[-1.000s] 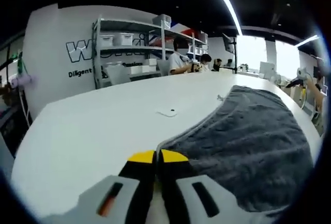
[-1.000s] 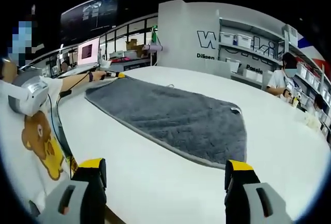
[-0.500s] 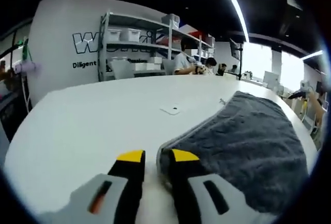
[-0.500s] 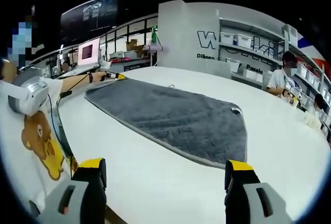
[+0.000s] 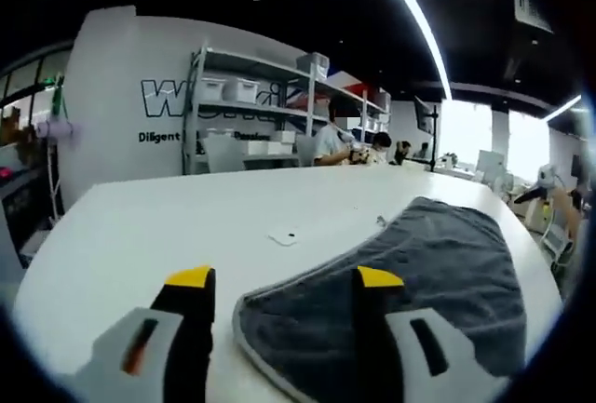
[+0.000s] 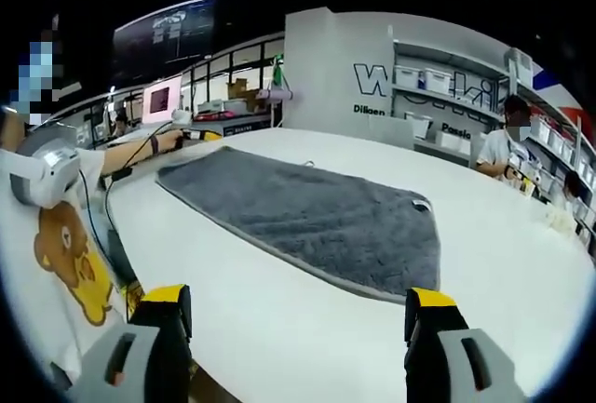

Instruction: Fold the towel on the table until its edges align and the towel forms a compact rectangular stack.

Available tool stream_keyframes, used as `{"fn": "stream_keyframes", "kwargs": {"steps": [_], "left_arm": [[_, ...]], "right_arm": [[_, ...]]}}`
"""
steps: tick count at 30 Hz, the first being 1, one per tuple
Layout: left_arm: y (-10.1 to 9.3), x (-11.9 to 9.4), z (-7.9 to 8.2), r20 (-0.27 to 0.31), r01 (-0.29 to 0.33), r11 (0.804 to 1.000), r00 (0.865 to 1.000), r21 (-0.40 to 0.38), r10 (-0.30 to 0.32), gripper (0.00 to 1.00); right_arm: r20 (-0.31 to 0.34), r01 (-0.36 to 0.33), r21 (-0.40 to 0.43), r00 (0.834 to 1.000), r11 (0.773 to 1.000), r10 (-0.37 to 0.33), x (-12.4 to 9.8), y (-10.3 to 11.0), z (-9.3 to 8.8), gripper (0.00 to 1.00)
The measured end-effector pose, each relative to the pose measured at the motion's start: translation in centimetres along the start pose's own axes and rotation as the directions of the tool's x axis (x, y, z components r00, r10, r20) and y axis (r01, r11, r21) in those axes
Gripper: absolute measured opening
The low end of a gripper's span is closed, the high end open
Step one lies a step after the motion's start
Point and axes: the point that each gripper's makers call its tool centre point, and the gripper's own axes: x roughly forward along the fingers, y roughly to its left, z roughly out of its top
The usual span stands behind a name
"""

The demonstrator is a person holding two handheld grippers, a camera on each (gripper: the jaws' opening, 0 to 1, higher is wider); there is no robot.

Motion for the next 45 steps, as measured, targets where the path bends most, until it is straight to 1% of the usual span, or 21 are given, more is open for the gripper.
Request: {"fn": "stream_keyframes", "kwargs": {"steps": [1,2,4,5,6,8,11,13,14,15,17,20,24,27,28,31,34,36,39,42,45], "left_arm": [[-0.2,-0.2,0.1,0.001,0.001,1.0,1.0,0.003,-0.001,0.69],[-1.4,-1.1,0.4,0.014,0.014,1.0,1.0,0.015,-0.014,0.7],[-2.7,-2.3,0.9,0.04,0.023,1.0,0.999,0.005,-0.023,0.71],[-3.8,-3.4,1.2,0.054,0.029,1.0,0.998,0.007,-0.029,0.72],[-4.4,-4.0,1.3,0.057,0.03,0.999,0.998,0.01,-0.031,0.73],[-5.2,-4.8,1.4,0.058,0.03,0.999,0.998,0.017,-0.031,0.74],[-7.0,-6.9,1.4,0.053,0.029,0.999,0.998,0.034,-0.031,0.78],[-8.3,-8.3,1.3,0.045,0.029,0.999,0.998,0.042,-0.031,0.84],[-8.8,-9.0,1.2,0.036,0.027,0.998,0.999,0.052,-0.029,0.86],[-9.2,-9.7,0.8,0.011,0.02,0.997,1.0,0.069,-0.021,0.87],[-10.3,-10.7,0.6,0.012,0.023,0.997,1.0,0.077,-0.024,0.89],[-12.2,-12.6,-0.1,0.004,0.033,0.997,0.999,0.073,-0.033,0.92],[-14.1,-14.8,-2.0,-0.043,0.023,0.996,0.999,0.086,-0.019,0.96],[-15.1,-15.9,-3.4,-0.077,0.022,0.995,0.997,0.094,-0.014,0.98],[-15.7,-16.8,-4.2,-0.091,0.016,0.996,0.996,0.091,-0.008,0.99],[-16.4,-18.2,-4.9,-0.09,0.016,0.998,0.996,0.061,-0.01,0.99],[-17.0,-19.2,-5.8,-0.101,0.002,0.998,0.995,0.069,0.005,0.99],[-17.1,-19.9,-6.4,-0.111,-0.004,0.998,0.994,0.067,0.012,0.99],[-17.3,-20.8,-6.9,-0.109,-0.005,0.999,0.994,0.033,0.008,0.99],[-17.3,-21.3,-7.4,-0.118,-0.018,0.999,0.993,0.04,0.022,0.99],[-17.5,-21.7,-7.9,-0.127,-0.022,0.999,0.992,0.028,0.025,0.99]], "right_arm": [[0.002,0.001,-0.001,1.0,1.0,-0.001,0.0,0.0,0.0,0.99],[0.013,0.0,-0.002,1.0,1.0,0.0,-0.2,0.1,0.0,0.99],[0.025,-0.003,0.001,1.0,1.0,0.002,-0.3,0.1,0.0,0.99],[0.029,-0.003,0.001,1.0,1.0,0.003,-0.4,0.2,0.0,0.99],[0.033,-0.004,0.0,0.999,1.0,0.004,-0.5,0.2,0.0,0.99],[0.038,-0.005,0.0,0.999,1.0,0.005,-0.5,0.2,0.0,0.99],[0.049,-0.009,-0.001,0.999,1.0,0.009,-0.6,0.3,0.0,0.99],[0.058,-0.015,0.002,0.998,1.0,0.014,-0.6,0.3,-0.1,1.0],[0.058,-0.017,0.002,0.998,1.0,0.017,-0.6,0.3,-0.2,1.0],[0.056,-0.019,0.002,0.998,1.0,0.019,-0.5,0.3,-0.3,1.0],[0.053,-0.022,0.002,0.998,1.0,0.022,-0.4,0.3,-0.4,1.0],[0.052,-0.025,0.002,0.998,1.0,0.025,0.0,0.3,-0.6,1.0],[0.05,-0.028,0.005,0.998,1.0,0.027,0.3,0.0,-0.8,1.0],[0.047,-0.028,0.007,0.999,1.0,0.028,0.3,0.0,-1.0,1.0],[0.043,-0.027,0.009,0.999,1.0,0.027,0.3,-0.1,-1.2,1.0],[0.046,-0.025,0.016,0.999,1.0,0.024,0.1,-0.3,-1.5,1.0],[0.044,-0.021,0.023,0.999,1.0,0.02,-0.1,-0.3,-1.9,1.0],[0.041,-0.015,0.027,0.999,1.0,0.014,-0.4,-0.4,-2.2,1.0],[0.037,-0.01,0.031,0.999,0.999,0.009,-0.7,-0.5,-2.5,1.0],[0.031,-0.004,0.032,1.0,0.999,0.003,-1.0,-0.7,-2.8,1.0],[0.032,0.002,0.036,0.999,0.999,-0.003,-1.2,-0.8,-3.0,1.0]]}}
